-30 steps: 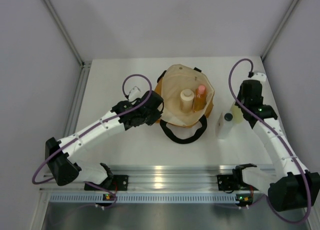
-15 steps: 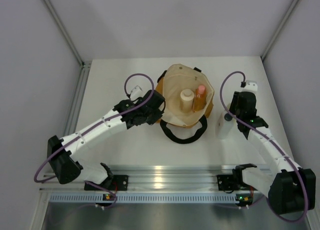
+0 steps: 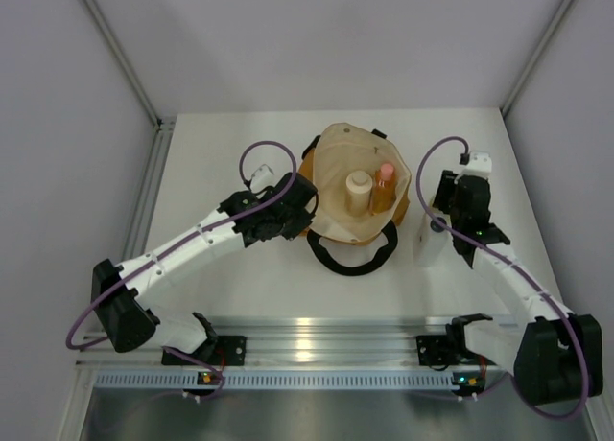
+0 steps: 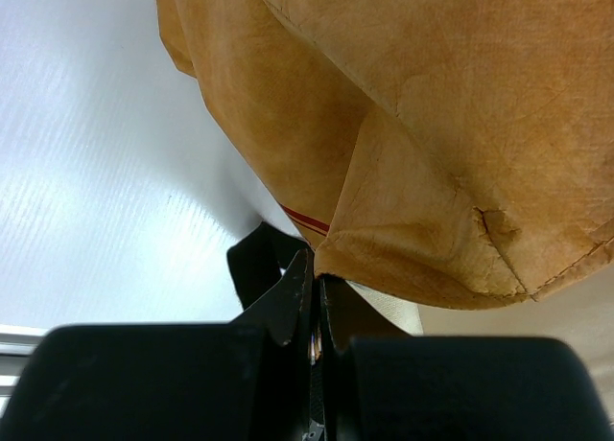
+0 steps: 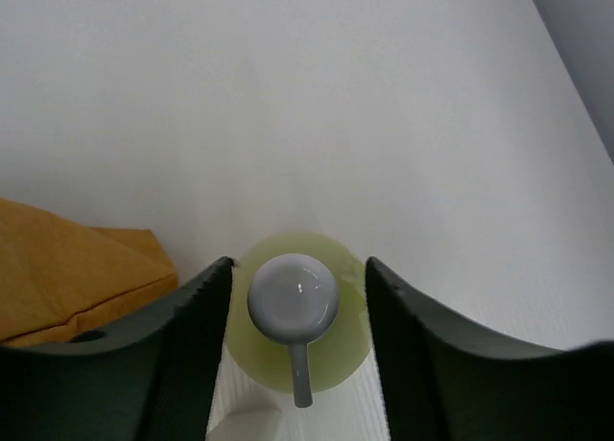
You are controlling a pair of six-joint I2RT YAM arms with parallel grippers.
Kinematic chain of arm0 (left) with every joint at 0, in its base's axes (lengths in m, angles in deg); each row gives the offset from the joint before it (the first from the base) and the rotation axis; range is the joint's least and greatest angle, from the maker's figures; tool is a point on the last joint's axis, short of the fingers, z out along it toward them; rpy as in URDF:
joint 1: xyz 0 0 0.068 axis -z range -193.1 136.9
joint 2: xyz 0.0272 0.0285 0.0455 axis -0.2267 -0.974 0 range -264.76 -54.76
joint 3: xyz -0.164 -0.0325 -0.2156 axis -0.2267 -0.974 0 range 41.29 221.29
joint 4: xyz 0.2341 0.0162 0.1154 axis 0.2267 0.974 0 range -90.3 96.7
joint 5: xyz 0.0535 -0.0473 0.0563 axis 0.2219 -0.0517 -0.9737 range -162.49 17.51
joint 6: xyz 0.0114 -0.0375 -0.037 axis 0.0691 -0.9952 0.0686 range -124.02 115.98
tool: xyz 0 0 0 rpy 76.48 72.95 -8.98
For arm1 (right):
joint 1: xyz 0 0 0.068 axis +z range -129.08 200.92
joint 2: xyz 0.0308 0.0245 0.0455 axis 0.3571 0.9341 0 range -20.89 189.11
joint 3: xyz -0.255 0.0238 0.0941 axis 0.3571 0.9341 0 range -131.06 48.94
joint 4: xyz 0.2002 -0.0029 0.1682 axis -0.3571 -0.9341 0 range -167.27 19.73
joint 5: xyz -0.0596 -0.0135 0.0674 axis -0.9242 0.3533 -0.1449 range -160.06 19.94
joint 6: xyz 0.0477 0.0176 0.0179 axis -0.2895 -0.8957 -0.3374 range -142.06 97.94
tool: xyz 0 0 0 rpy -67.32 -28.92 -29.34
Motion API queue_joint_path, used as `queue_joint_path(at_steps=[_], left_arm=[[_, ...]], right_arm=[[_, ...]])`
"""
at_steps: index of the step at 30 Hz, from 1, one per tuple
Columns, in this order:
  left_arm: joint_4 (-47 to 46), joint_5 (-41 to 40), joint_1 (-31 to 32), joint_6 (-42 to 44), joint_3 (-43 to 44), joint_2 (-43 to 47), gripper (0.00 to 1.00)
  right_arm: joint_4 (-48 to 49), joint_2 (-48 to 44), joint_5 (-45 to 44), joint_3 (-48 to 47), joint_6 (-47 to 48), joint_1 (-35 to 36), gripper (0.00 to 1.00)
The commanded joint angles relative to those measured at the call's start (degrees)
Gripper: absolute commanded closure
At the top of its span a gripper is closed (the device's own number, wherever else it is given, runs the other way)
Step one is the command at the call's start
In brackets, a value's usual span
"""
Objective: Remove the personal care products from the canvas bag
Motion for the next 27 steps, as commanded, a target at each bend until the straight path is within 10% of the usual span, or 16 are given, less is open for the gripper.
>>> queue_joint_path(at_steps=[1,18,27], left_arm=[[-0.3,0.36,0.1,0.24,1.44,-0.06,1.0],[-0.3,1.24,0.1,-0.37,2.84,-0.94,1.0],[-0.3,1.32,0.1,-0.46,3.1,-1.46,1.0]], right_arm=[[5.73,-2.5,-0.15,-2.85,-0.25,-0.74,0.4],[-20.28,-4.0,17.32,-30.79,-5.6,0.39,0.06],[-35.75,1.89,14.2,-47.93,-6.67,17.85,0.14]])
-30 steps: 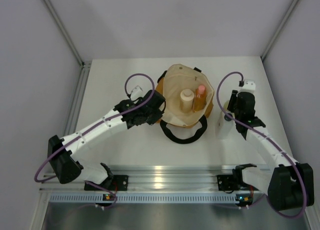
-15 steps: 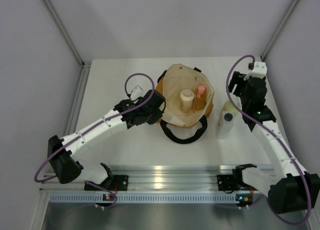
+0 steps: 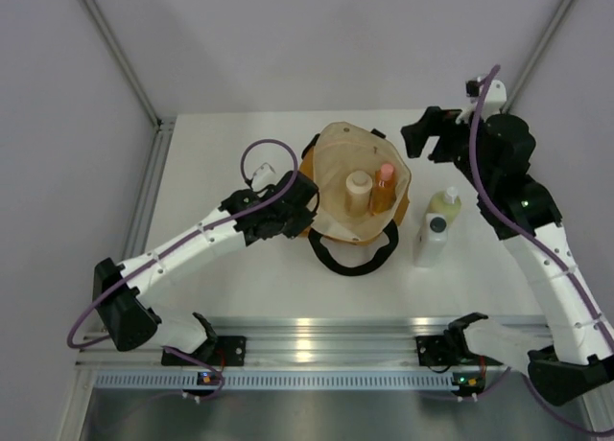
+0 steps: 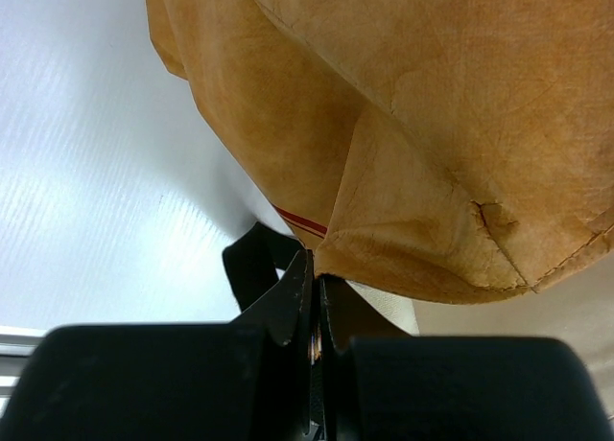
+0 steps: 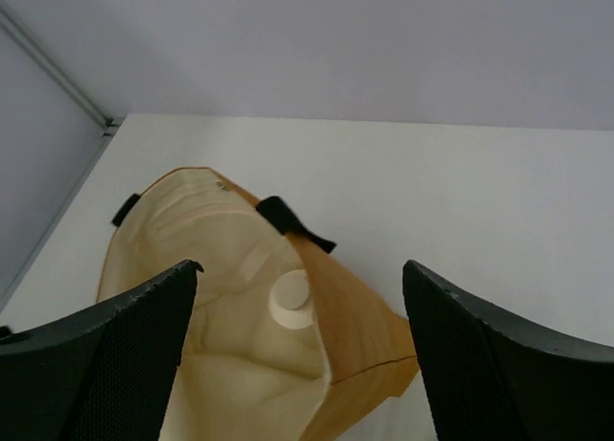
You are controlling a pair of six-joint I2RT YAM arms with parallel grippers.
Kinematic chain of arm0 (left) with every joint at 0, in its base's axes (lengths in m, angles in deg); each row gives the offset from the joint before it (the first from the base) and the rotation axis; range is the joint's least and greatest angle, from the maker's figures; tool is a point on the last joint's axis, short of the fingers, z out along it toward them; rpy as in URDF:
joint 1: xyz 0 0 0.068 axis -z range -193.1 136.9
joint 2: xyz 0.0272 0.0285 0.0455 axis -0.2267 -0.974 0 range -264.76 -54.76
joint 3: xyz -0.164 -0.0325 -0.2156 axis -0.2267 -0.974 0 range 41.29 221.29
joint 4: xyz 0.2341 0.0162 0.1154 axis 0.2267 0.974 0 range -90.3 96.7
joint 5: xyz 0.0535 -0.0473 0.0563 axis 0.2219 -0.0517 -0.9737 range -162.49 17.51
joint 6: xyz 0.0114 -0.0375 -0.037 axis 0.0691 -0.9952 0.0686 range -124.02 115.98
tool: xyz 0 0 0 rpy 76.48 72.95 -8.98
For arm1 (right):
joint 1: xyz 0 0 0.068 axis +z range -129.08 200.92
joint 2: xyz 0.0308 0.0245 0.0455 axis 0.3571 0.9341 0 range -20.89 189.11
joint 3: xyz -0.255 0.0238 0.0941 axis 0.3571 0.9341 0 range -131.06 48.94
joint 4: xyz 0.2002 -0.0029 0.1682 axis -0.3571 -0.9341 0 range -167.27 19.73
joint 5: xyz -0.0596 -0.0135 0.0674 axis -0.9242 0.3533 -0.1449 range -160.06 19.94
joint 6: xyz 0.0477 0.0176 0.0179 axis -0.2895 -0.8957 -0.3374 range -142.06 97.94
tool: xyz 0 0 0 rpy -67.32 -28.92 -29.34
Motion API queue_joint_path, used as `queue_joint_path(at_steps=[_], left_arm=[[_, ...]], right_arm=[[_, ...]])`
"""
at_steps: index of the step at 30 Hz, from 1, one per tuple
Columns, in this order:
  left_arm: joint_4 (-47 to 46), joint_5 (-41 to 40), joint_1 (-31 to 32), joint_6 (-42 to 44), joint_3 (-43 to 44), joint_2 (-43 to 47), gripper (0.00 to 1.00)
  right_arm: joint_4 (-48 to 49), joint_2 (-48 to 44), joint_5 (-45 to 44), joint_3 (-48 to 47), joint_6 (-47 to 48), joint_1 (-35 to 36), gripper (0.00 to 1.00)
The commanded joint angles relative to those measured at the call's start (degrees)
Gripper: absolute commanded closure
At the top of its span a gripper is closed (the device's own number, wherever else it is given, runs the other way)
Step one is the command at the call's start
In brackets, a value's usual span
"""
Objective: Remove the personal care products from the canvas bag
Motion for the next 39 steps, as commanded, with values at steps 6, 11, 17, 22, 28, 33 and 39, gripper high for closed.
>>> queue_joint_path(at_steps=[6,11,17,22,28,33,39], left_arm=[[-0.39,0.89,0.1,-0.35,2.87,-1.14,1.0],[-0.39,1.41,0.1,-0.79,2.96,-1.14,1.0],[-0.47,1.5,0.1,-1.05,3.31,-1.4,1.0],[-0.39,1.15,0.1,-1.49,3.13,-1.14,1.0],[-0.39,0.71,0.1,-1.93,3.13,-0.79,1.0],[-0.39,0.89,0.1,-2.02,3.05,-0.79,1.0],[-0.39,0.54,0.1,-2.02,2.78,-0.08,1.0]], right_arm=[[-12.11,7.78,-6.16,-8.86,-0.21,17.71,0.24],[-12.38,12.96,-5.22,-9.03,0.66,19.67,0.27],[-14.22,20.07,-7.05,-11.06,0.84,20.99,0.31],[-14.14,24.91,-13.55,-11.15,0.66,20.99,0.33],[-12.12,31.24,-17.95,-12.9,1.45,20.81,0.38],[-10.89,36.17,-19.44,-13.61,1.72,20.72,0.41],[-10.45,39.33,-23.14,-13.17,2.42,20.63,0.43]])
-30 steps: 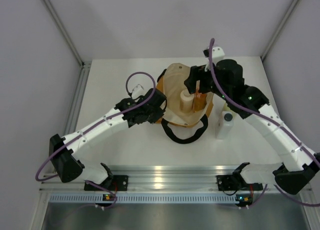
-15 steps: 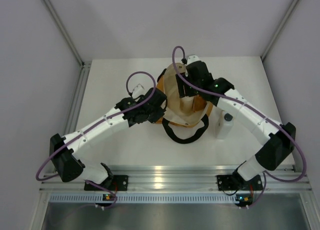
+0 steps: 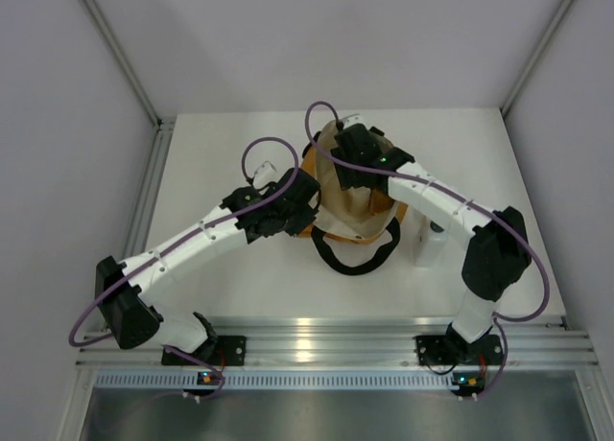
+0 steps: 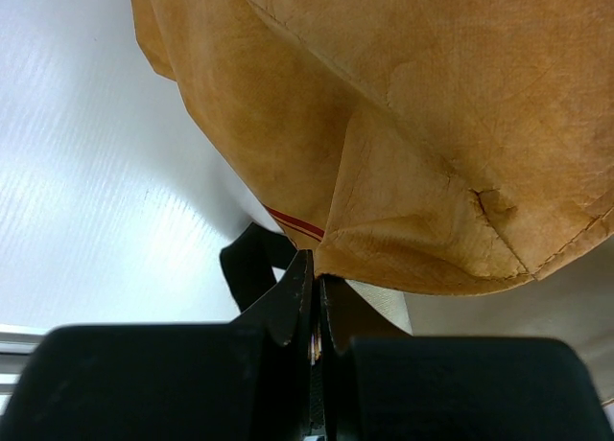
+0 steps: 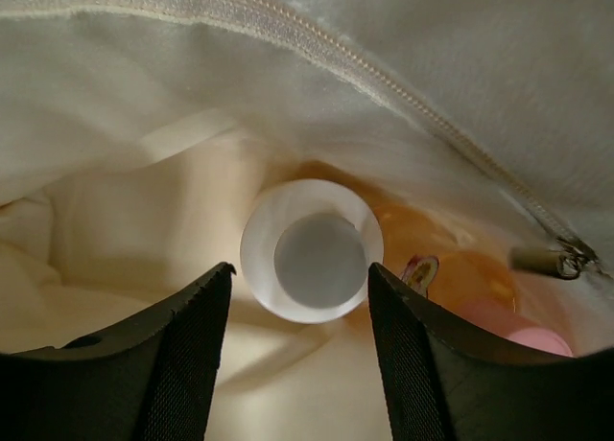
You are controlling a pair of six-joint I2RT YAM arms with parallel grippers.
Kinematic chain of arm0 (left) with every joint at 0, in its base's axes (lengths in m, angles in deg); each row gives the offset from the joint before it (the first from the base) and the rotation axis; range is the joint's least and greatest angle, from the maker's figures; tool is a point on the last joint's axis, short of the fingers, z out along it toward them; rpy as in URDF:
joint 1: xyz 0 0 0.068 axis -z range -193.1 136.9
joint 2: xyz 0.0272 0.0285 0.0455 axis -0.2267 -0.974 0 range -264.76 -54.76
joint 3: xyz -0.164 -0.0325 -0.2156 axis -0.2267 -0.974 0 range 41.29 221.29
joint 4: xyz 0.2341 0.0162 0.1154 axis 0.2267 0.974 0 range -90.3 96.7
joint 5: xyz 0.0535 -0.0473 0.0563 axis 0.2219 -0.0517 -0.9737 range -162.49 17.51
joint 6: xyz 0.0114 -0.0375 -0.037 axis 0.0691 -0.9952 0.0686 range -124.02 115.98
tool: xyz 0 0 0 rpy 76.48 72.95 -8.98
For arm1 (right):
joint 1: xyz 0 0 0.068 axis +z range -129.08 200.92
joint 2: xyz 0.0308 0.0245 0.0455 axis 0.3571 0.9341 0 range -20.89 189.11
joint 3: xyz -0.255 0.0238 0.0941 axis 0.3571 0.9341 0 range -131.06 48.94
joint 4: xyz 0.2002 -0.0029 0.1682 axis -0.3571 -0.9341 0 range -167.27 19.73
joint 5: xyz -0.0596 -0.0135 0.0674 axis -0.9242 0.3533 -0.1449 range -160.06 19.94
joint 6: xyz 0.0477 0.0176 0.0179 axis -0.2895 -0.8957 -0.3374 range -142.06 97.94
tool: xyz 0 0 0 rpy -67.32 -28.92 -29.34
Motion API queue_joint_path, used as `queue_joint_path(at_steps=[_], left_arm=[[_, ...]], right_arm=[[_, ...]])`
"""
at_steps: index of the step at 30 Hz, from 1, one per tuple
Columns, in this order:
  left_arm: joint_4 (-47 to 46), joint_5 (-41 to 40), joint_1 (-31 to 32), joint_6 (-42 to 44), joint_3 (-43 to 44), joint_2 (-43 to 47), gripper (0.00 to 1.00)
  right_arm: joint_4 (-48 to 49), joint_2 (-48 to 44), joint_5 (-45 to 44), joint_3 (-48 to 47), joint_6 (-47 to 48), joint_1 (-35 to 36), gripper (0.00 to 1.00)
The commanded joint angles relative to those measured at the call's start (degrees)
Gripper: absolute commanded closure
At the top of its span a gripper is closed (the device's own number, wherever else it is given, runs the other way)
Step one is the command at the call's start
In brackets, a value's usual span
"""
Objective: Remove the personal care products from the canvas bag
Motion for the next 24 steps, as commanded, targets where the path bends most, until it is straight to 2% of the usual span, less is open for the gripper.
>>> queue_joint_path(at_steps=[1,17,20,22,24], left_arm=[[-0.61,-0.12,0.1,-0.91,1.14,0.9,1.0],[-0.52,0.05,0.1,-0.65,0.7,1.08,1.0],[-0.6,-0.03,0.1,-0.73,0.44,1.25,1.0],[-0.52,-0.03,0.1,-0.82,0.18,1.52,1.0],[-0.61,0.05,0.1,-1.0,0.0,1.69,1.0]], right_arm=[[1.9,1.45,-3.73,-2.02,0.91,0.57,0.43],[4.45,2.43,-1.0,3.87,-2.07,-0.57,0.42],[5.15,2.08,-0.83,5.27,-2.42,-0.75,0.45],[6.64,1.38,-0.22,6.85,-2.69,-0.92,0.51],[6.83,1.11,0.49,7.64,-3.13,-1.28,0.52]])
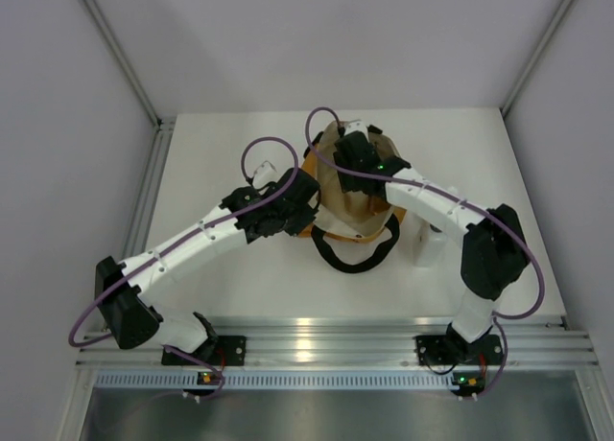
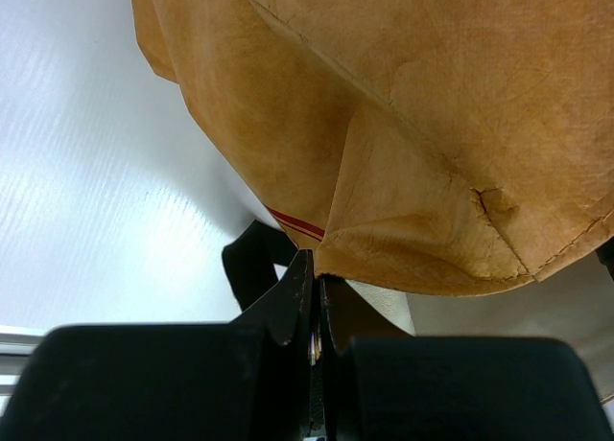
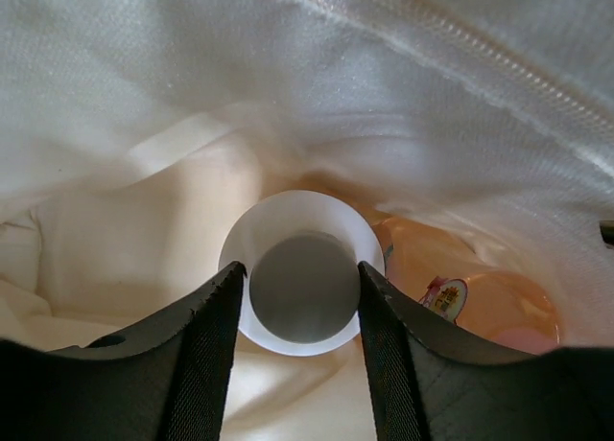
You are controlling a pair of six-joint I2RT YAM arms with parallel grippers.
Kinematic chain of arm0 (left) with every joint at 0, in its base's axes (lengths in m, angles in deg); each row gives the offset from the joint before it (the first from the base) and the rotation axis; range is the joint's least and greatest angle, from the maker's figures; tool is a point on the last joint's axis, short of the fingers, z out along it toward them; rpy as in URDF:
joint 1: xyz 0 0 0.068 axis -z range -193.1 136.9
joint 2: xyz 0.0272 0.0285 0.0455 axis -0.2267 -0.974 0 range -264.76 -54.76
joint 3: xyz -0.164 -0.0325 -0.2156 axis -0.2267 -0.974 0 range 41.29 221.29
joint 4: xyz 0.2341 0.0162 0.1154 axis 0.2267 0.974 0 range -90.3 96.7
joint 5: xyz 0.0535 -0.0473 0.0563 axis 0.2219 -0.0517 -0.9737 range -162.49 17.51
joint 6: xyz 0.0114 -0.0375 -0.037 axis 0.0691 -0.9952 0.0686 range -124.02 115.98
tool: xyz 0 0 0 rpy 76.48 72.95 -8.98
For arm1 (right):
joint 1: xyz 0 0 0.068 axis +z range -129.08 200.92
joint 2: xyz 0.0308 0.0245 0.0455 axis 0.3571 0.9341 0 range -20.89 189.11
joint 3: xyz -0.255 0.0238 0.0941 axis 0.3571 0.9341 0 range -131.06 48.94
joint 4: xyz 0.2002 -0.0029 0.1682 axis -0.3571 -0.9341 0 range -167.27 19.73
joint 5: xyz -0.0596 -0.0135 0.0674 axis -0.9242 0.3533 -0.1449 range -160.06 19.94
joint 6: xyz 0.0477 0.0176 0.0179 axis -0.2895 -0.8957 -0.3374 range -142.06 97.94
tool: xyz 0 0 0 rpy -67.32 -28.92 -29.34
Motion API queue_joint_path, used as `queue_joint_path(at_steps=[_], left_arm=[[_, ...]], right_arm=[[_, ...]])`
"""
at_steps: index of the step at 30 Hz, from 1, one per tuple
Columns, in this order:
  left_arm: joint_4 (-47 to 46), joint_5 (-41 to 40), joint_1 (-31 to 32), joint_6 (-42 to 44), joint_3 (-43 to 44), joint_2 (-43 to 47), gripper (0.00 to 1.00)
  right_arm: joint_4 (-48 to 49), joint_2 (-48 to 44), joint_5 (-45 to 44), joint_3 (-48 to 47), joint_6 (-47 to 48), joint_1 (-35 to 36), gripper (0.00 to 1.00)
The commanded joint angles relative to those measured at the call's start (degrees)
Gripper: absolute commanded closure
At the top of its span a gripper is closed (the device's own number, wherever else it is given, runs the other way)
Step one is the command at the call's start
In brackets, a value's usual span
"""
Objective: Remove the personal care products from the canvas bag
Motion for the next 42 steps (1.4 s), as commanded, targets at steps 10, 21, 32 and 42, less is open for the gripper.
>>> queue_joint_path(at_steps=[10,21,32,42], left_arm=[[-0.47,0.38,0.1,-1.22,-0.62,2.24,1.0],[-0.65,0.21,0.1,-1.3,-0.97,2.51,1.0],[-0.56,0.29,0.1,-0.69,0.26,1.36,1.0],[-0.56,-0.14,0.1,-0.51,1.23,0.57,1.0]], right_arm=[[2.29,-1.32,4.34,5.72,-2.87,-1.92,0.6],[5.63,-7.46,6.36,5.72,-1.38,-1.92,1.0],[8.71,-15.2,9.79,3.08,3.27,-0.42,1.0],[3.89,-21.45,14.53,-0.69,6.62,0.28,1.0]])
